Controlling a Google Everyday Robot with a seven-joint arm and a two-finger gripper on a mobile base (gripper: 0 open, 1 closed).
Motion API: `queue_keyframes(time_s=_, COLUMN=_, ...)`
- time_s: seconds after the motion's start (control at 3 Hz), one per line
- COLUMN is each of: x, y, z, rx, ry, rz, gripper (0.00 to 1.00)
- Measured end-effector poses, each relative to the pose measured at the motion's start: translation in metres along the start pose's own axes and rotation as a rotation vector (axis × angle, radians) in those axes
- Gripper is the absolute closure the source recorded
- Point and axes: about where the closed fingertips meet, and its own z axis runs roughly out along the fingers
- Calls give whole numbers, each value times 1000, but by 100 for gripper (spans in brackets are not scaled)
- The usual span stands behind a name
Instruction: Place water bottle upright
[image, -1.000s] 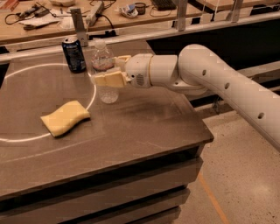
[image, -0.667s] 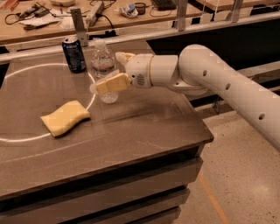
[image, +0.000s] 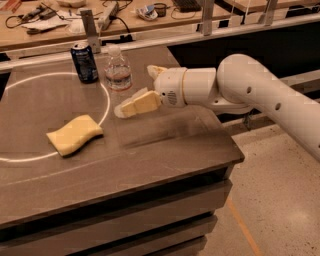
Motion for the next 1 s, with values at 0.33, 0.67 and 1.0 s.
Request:
queue_keyframes(time_s=0.33, x=-7, y=2, z=-22, rx=-47, ry=-39, rz=9, gripper=0)
queue_keyframes(time_s=0.67, x=-14, y=8, z=-48, rx=-88, ry=-95, rz=82, gripper=0)
queue_keyframes(time_s=1.0, x=-14, y=8, z=-48, rx=-88, ry=-95, rz=82, gripper=0)
